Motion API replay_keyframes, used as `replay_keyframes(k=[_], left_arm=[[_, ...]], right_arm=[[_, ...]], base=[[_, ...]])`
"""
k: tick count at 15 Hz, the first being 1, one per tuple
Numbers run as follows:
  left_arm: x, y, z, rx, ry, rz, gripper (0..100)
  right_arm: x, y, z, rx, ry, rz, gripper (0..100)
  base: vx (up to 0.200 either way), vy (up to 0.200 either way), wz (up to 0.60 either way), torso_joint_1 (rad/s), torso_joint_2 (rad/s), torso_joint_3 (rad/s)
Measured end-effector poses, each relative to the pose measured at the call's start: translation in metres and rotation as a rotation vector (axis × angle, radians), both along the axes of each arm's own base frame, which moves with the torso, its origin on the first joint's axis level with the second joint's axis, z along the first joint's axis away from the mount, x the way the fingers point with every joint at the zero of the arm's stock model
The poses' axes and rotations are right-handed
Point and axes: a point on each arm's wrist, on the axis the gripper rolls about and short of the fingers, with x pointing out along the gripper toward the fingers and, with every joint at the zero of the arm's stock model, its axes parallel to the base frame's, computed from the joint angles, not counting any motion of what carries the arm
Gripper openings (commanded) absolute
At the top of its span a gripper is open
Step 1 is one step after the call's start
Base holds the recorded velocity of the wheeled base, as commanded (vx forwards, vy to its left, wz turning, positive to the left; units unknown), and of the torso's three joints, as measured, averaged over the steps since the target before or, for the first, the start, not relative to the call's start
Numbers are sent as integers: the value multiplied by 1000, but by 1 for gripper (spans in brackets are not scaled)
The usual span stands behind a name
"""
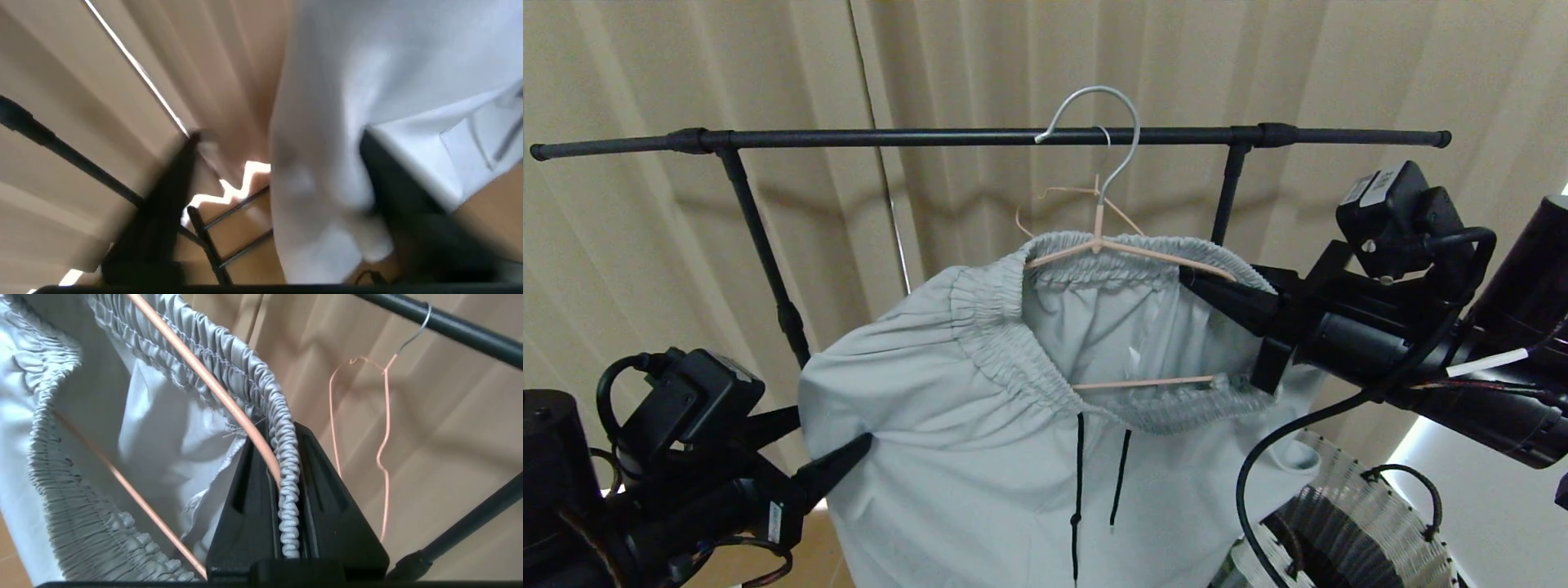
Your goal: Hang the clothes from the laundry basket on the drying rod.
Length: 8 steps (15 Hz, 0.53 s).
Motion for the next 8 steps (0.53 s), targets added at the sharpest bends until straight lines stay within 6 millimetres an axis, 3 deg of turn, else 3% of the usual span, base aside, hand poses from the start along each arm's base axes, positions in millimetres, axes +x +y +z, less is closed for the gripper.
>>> replay_keyframes(k=[3,8], left_arm=[[7,1,1,2,1,19,0],[15,22,-3,26,12,136,0]], right_arm=[[0,-2,2,3,-6,-8,0],[5,-12,4,8,-12,-53,0]], base=[[0,0,0,0,0,0],[0,0,0,0,0,0]])
